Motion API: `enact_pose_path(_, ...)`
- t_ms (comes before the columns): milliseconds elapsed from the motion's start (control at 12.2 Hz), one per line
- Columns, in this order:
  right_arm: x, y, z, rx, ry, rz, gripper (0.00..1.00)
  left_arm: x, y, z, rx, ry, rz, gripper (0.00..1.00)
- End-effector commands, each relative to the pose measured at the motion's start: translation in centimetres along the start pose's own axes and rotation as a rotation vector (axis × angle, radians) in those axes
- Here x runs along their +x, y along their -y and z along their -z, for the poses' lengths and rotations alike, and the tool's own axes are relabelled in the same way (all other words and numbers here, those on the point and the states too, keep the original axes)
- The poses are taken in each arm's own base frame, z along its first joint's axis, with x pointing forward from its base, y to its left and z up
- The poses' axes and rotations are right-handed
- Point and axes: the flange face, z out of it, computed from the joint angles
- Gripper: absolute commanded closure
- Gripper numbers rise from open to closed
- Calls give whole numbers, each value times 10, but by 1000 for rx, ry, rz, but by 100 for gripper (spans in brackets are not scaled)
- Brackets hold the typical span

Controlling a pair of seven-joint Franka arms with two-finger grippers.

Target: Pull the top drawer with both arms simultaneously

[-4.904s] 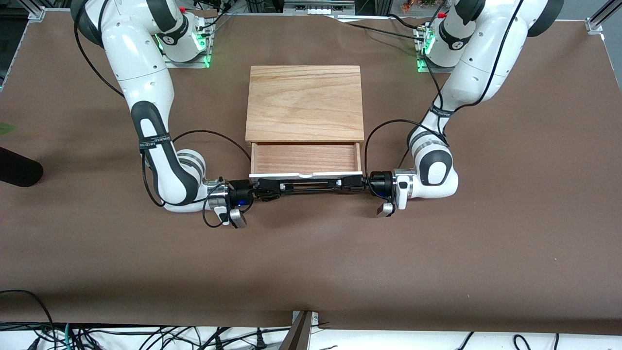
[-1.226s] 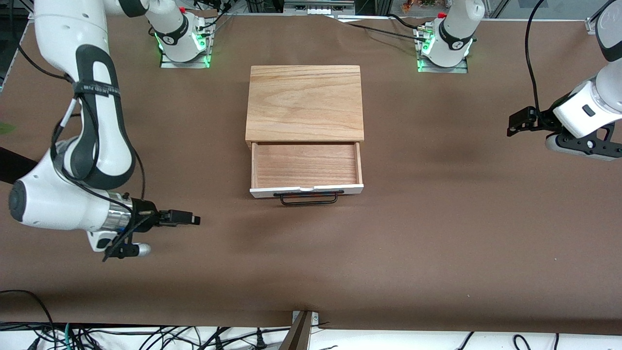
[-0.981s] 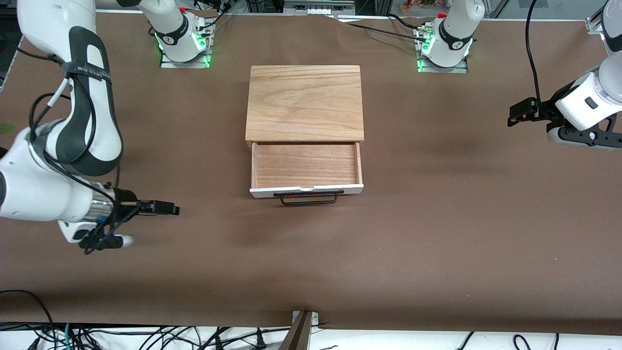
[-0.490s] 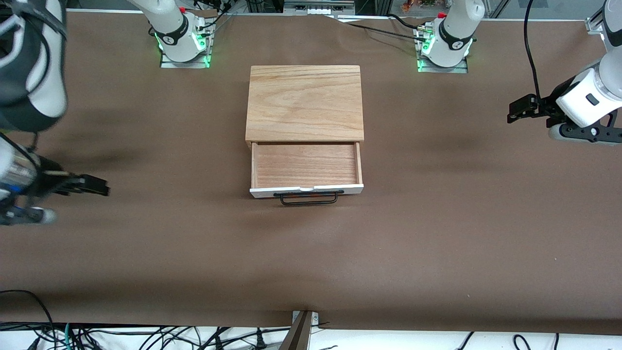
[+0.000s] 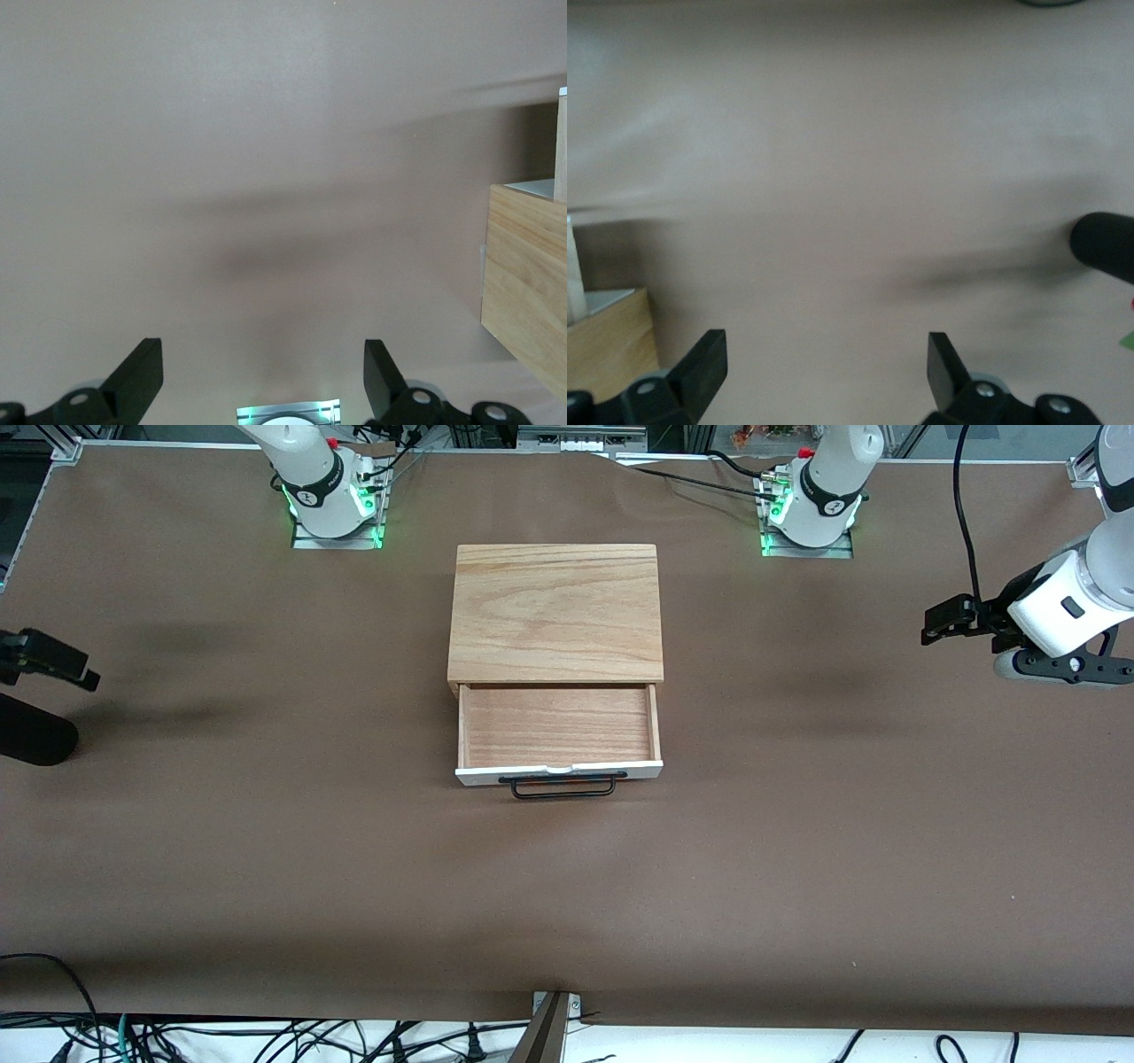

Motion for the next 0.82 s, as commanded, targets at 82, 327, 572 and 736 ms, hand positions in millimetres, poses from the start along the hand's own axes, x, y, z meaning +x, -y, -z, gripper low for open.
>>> enact_pose_path(82,-30,20,-6,-4,51,-117,0,-8,6,3,25,6,19,0)
enact_pose_path(327,-25,16,-24,-7,83,-130,0,-10,8,5,24,4,22,0)
enact_pose_path(572,-15,20,-26,-14,81,-121,0,-11,8,5,24,5,25,0)
enact_pose_path(736,-15,20,-27,-27,82,-112,0,-11,8,4,24,10,25,0)
